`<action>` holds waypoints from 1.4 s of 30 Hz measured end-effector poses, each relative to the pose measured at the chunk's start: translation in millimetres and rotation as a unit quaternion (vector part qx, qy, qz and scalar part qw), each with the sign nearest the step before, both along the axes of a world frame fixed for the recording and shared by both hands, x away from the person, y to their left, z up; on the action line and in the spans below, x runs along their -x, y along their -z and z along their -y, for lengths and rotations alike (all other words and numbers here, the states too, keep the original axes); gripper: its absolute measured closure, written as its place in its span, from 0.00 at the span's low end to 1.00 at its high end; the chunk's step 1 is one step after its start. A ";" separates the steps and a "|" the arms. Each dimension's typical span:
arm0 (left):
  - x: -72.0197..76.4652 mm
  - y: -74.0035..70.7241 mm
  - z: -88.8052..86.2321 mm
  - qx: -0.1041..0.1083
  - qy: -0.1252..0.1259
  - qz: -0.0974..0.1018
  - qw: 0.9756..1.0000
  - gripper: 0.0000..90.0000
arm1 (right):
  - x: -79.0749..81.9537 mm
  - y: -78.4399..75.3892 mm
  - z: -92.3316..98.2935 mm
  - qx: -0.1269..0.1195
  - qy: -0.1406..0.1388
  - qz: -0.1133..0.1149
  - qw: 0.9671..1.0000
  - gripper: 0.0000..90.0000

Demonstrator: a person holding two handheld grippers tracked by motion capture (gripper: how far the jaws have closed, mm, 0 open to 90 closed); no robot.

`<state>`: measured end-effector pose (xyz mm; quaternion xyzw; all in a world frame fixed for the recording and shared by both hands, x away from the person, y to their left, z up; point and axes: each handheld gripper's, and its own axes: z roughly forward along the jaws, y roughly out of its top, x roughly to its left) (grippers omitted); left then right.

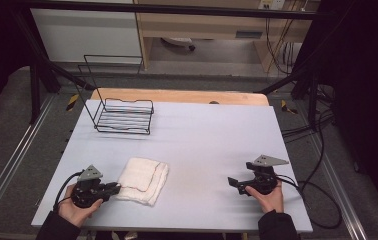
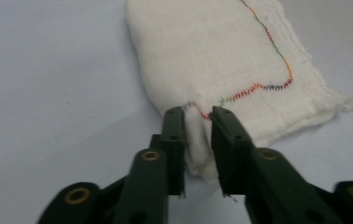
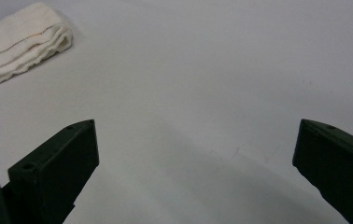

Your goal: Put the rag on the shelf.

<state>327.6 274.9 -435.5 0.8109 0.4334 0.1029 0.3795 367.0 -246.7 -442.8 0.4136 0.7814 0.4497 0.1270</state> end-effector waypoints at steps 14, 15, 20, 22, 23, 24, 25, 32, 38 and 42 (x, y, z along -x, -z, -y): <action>-16.9 -12.3 -5.1 0.022 -0.023 0.028 0.999 0.42 | -0.6 0.6 -1.5 0.002 -0.001 -0.001 1.000 0.01; -19.0 -12.5 -5.1 0.023 -0.024 0.028 0.999 0.42 | -0.7 0.7 -1.7 0.002 -0.001 -0.002 1.000 0.01; -37.0 -14.0 -2.3 0.030 -0.034 0.024 0.999 0.40 | -1.3 1.1 -2.4 0.002 -0.001 -0.003 1.000 0.01; -44.2 -15.0 -0.9 0.036 -0.038 0.024 0.998 0.40 | -1.3 1.1 -2.5 0.002 -0.001 -0.003 1.000 0.01; -49.1 -16.1 0.2 0.036 -0.040 0.024 0.998 0.40 | -1.1 0.7 -2.9 0.003 -0.001 -0.004 1.000 0.01; -52.8 -16.5 1.8 0.035 -0.041 0.029 0.998 0.40 | -1.0 0.4 -3.7 0.004 -0.002 -0.004 1.000 0.01; -56.5 -16.8 3.5 0.034 -0.042 0.034 0.998 0.40 | -1.2 0.2 -4.2 0.005 -0.003 -0.002 1.000 0.01; -79.7 -11.0 18.9 0.015 -0.042 0.029 0.999 0.46 | -1.3 0.5 -6.4 0.007 -0.005 -0.003 1.000 0.01; -92.8 0.7 22.9 0.016 -0.046 0.008 0.999 0.58 | -2.1 0.7 -6.7 0.007 -0.006 -0.004 1.000 0.01; -97.3 6.5 24.4 0.019 -0.038 -0.005 0.999 0.65 | -2.6 1.0 -7.6 0.005 -0.006 -0.005 1.000 0.01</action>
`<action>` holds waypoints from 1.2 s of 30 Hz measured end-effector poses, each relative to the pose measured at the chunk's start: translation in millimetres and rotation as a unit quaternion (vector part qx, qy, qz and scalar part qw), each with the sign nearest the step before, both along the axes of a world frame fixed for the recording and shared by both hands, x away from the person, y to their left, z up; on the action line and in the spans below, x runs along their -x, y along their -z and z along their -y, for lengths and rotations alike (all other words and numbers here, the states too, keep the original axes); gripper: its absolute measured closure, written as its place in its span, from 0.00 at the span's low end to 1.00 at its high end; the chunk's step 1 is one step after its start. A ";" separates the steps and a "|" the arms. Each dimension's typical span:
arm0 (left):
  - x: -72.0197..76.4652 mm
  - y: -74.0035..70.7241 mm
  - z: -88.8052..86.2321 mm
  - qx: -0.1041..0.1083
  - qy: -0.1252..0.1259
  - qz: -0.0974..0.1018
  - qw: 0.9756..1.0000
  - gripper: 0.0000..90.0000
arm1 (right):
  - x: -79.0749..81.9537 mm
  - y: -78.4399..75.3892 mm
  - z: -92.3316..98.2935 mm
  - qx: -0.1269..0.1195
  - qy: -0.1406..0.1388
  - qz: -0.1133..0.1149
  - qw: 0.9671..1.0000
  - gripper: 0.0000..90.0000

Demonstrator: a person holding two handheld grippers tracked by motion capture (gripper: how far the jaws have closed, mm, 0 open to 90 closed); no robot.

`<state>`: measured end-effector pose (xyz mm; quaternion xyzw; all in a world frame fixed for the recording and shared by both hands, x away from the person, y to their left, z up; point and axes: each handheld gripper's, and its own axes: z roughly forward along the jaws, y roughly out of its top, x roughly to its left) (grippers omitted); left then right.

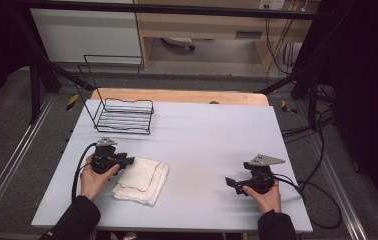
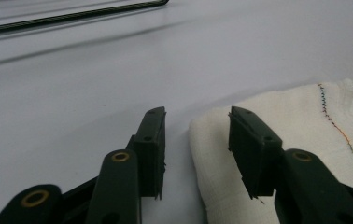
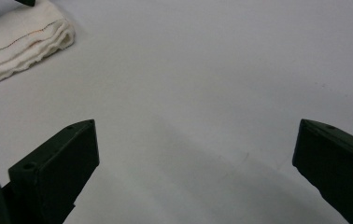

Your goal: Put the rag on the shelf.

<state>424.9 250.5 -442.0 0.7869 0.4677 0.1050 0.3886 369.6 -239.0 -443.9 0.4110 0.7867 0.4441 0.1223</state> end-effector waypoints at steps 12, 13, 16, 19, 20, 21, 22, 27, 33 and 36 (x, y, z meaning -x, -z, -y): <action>-2.4 6.9 8.4 -0.003 0.020 -0.008 1.000 0.78 | -2.2 -2.7 -13.2 0.001 -0.009 -0.003 1.000 0.01; -1.7 6.9 9.5 -0.004 0.021 -0.006 1.000 0.78 | -2.2 -2.7 -13.2 0.001 -0.009 -0.003 1.000 0.01; -0.8 6.8 11.0 -0.009 0.024 -0.004 1.000 0.81 | -4.1 -5.3 -22.8 0.002 -0.010 -0.003 1.000 0.01; -1.0 7.7 10.5 -0.007 0.027 -0.002 1.000 0.82 | -5.2 -7.1 -28.9 -0.001 -0.011 -0.003 1.000 0.01; -0.9 7.8 10.3 -0.007 0.029 -0.002 1.000 0.82 | -6.8 -8.8 -36.2 0.000 -0.013 -0.001 1.000 0.01; -0.7 7.9 10.5 -0.007 0.029 -0.001 1.000 0.83 | -6.9 -9.5 -39.1 -0.003 -0.011 -0.005 1.000 0.01; -0.6 7.9 10.7 -0.008 0.031 0.000 0.999 0.83 | -8.1 -9.9 -42.4 -0.002 -0.014 -0.002 1.000 0.01; -0.2 8.0 11.1 -0.010 0.035 0.002 0.999 0.85 | -11.5 -11.9 -60.4 0.002 -0.017 -0.002 1.000 0.01; 0.6 7.9 12.2 -0.017 0.039 0.008 0.999 0.86 | -19.5 -15.3 -96.5 0.004 -0.026 -0.005 1.000 0.01; 0.9 8.0 12.2 -0.017 0.040 0.010 0.999 0.86 | -23.2 -15.1 -115.0 0.011 -0.031 -0.006 0.999 0.01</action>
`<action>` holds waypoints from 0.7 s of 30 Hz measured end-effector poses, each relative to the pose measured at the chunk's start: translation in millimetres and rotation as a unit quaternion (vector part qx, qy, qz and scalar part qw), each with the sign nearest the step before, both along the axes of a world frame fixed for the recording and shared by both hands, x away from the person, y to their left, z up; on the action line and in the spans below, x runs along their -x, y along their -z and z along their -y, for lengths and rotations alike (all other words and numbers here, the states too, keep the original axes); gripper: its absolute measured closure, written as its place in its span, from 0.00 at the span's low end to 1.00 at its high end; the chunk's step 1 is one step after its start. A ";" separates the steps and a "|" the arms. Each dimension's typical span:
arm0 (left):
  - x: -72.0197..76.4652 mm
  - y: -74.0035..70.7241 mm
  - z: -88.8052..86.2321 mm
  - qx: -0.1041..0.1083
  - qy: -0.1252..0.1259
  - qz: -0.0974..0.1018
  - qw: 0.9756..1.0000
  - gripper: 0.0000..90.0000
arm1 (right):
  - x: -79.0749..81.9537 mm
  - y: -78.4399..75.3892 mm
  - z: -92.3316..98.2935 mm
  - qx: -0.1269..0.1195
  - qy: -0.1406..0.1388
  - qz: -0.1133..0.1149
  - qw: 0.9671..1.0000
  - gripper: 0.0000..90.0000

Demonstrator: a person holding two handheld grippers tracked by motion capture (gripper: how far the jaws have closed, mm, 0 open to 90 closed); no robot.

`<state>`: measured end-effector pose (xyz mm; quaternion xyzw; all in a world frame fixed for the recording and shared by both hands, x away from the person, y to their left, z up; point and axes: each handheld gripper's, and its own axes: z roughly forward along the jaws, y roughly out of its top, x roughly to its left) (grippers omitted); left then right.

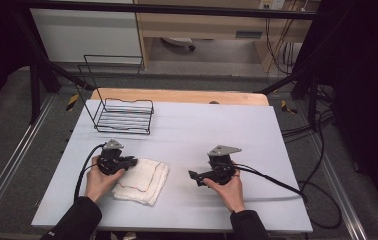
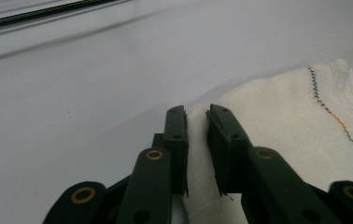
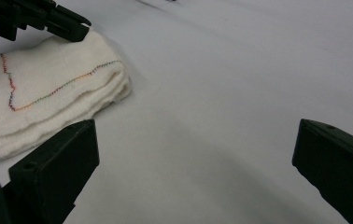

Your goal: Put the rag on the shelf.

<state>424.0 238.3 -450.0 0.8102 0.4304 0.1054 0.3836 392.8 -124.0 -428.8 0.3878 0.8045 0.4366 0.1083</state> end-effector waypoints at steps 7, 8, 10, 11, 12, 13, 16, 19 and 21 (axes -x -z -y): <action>0.2 0.2 0.0 0.001 -0.002 0.000 1.000 0.86 | -9.0 3.2 -40.4 0.006 -0.010 -0.005 1.000 0.01; 0.1 0.1 -0.1 0.001 -0.001 0.000 1.000 0.86 | -9.7 3.6 -44.3 0.006 -0.007 -0.005 1.000 0.01; 0.1 0.1 0.0 0.001 -0.001 0.000 1.000 0.86 | -12.6 4.9 -54.7 0.006 -0.007 -0.009 1.000 0.02; 0.2 0.1 0.0 0.001 -0.001 -0.001 1.000 0.86 | -13.7 5.5 -57.8 0.007 -0.007 -0.009 1.000 0.02; 0.3 0.0 0.0 0.000 -0.001 0.000 1.000 0.86 | -14.9 6.0 -61.8 0.006 -0.005 -0.012 1.000 0.02; 0.2 0.1 0.1 0.000 -0.001 0.001 1.000 0.86 | -16.2 6.6 -65.7 0.009 -0.003 -0.013 1.000 0.03; 0.1 0.0 -0.1 0.000 -0.001 0.000 1.000 0.86 | -19.4 8.8 -73.4 0.005 -0.001 -0.017 1.000 0.05; 0.0 0.1 -0.6 0.000 0.002 0.000 1.000 0.86 | -22.7 10.7 -83.2 0.014 0.000 -0.017 1.000 0.09; 0.1 0.1 -0.5 0.000 0.002 0.001 1.000 0.86 | -24.9 13.1 -92.3 0.014 -0.004 -0.024 1.000 0.15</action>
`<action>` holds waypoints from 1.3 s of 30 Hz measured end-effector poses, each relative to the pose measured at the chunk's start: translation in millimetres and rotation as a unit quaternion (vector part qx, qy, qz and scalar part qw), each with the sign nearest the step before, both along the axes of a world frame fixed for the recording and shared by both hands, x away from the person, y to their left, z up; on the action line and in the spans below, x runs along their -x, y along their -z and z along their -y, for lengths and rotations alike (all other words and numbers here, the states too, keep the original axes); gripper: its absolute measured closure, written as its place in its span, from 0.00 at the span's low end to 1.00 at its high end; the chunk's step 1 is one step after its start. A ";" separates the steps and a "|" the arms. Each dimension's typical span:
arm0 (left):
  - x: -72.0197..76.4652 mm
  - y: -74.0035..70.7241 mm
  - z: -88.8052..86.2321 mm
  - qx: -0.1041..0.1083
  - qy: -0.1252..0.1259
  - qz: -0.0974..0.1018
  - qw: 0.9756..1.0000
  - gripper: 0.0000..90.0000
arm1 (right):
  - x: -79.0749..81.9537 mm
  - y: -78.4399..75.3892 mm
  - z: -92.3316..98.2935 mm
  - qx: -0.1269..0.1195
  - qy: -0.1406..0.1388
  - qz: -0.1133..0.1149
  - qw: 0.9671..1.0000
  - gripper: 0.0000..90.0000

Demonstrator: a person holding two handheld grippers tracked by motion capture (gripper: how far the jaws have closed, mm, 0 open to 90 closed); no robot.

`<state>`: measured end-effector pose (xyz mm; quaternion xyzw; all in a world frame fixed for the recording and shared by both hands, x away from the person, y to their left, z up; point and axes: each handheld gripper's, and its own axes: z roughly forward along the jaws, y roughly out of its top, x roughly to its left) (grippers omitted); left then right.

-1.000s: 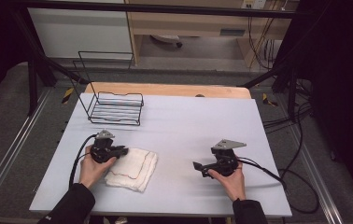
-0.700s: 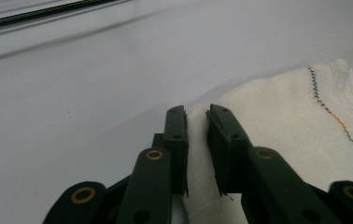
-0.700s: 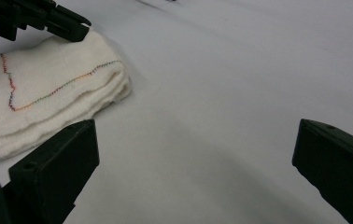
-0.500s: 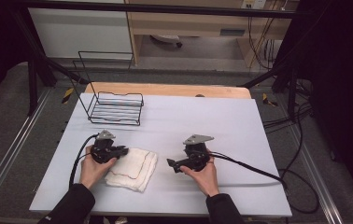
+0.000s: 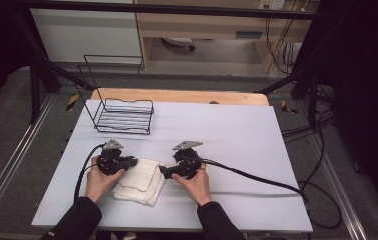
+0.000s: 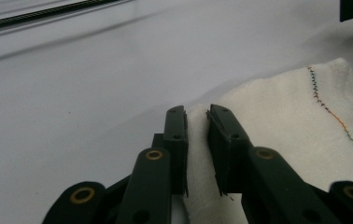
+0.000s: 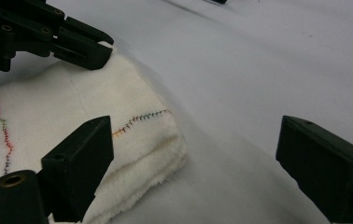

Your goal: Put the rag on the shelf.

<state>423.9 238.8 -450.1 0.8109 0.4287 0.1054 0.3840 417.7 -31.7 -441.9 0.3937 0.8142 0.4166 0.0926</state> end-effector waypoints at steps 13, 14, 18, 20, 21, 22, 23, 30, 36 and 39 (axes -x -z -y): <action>0.0 0.2 -0.3 0.001 -0.001 0.001 1.000 0.86 | -2.1 9.0 -16.8 0.000 -0.001 -0.027 1.000 0.57; -0.1 0.3 -0.4 0.002 -0.001 0.000 1.000 0.86 | -2.1 9.0 -16.8 0.000 -0.001 -0.027 1.000 0.57; 0.0 0.2 -0.4 0.002 -0.001 0.001 1.000 0.85 | 0.2 10.8 -17.9 -0.006 0.000 -0.046 0.999 0.67; 0.1 0.1 -0.2 0.001 -0.001 0.001 1.000 0.85 | 0.7 11.1 -18.3 -0.008 0.003 -0.047 0.999 0.69; 0.0 0.2 -0.4 0.002 -0.001 0.001 1.000 0.85 | 1.1 11.2 -18.7 -0.012 0.005 -0.053 0.999 0.72; -0.2 0.2 -0.6 0.002 0.000 0.001 1.000 0.85 | 1.2 11.1 -18.7 -0.013 0.005 -0.056 0.998 0.74; -0.1 0.3 -0.6 0.003 -0.001 0.001 1.000 0.85 | 1.4 11.2 -18.9 -0.015 0.005 -0.058 0.998 0.75; -0.3 0.6 -1.2 0.004 0.002 0.002 1.000 0.85 | 0.2 10.7 -18.9 -0.024 0.009 -0.073 0.997 0.82; -0.1 -0.1 -1.4 0.002 0.004 0.004 1.000 0.85 | -0.2 10.6 -19.0 -0.028 0.011 -0.078 0.996 0.87; -0.3 -0.9 -2.8 0.009 0.002 -0.001 1.000 0.88 | -0.7 10.1 -18.8 -0.029 0.010 -0.079 0.996 0.89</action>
